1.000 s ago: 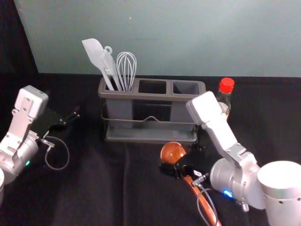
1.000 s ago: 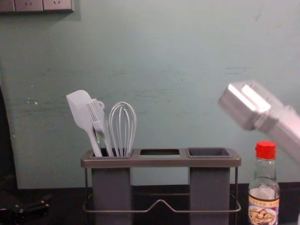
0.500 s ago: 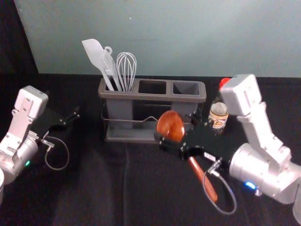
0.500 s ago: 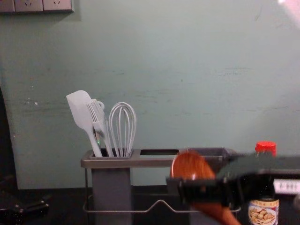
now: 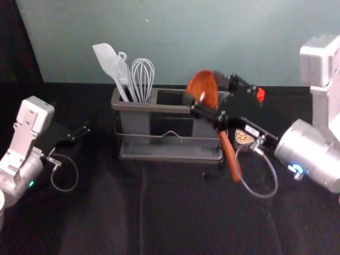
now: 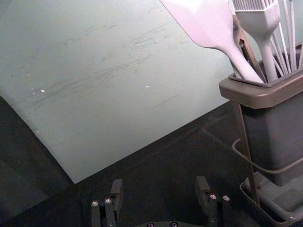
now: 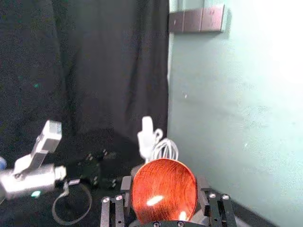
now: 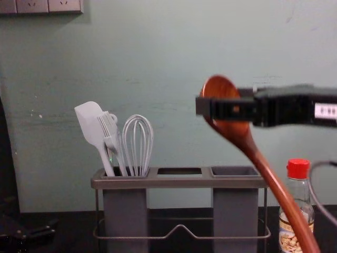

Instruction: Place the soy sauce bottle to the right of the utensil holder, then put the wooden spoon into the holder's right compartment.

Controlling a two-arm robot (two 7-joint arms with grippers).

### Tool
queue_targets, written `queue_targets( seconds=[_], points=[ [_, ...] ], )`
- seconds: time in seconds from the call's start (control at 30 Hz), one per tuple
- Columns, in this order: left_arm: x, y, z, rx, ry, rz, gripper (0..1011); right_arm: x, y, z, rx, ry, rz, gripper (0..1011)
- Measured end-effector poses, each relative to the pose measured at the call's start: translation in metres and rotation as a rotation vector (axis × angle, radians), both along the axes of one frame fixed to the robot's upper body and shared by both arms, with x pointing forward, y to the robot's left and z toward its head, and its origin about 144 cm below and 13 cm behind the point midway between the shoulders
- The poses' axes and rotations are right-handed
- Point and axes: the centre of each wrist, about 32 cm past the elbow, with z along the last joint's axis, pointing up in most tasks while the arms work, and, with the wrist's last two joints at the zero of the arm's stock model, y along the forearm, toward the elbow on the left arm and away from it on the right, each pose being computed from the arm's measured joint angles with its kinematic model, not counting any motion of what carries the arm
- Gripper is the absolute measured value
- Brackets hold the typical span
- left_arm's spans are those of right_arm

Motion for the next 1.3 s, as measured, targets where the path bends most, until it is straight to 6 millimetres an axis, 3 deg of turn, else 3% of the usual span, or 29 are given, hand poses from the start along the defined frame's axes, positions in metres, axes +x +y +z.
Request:
queue_targets(
  seconds=[0.37,0.77,1.3],
  points=[
    [0.000,0.000,0.000,0.000,0.000,0.000,1005,0.031,0.005,0.025,0.006,-0.058,-0.045,835],
    [0.000,0.000,0.000,0.000,0.000,0.000,1005,0.075,0.025,0.049,-0.031,-0.112,-0.120,835],
    [0.000,0.000,0.000,0.000,0.000,0.000,1005,0.128,0.050,0.051,-0.076,-0.104,-0.130,835]
  ],
)
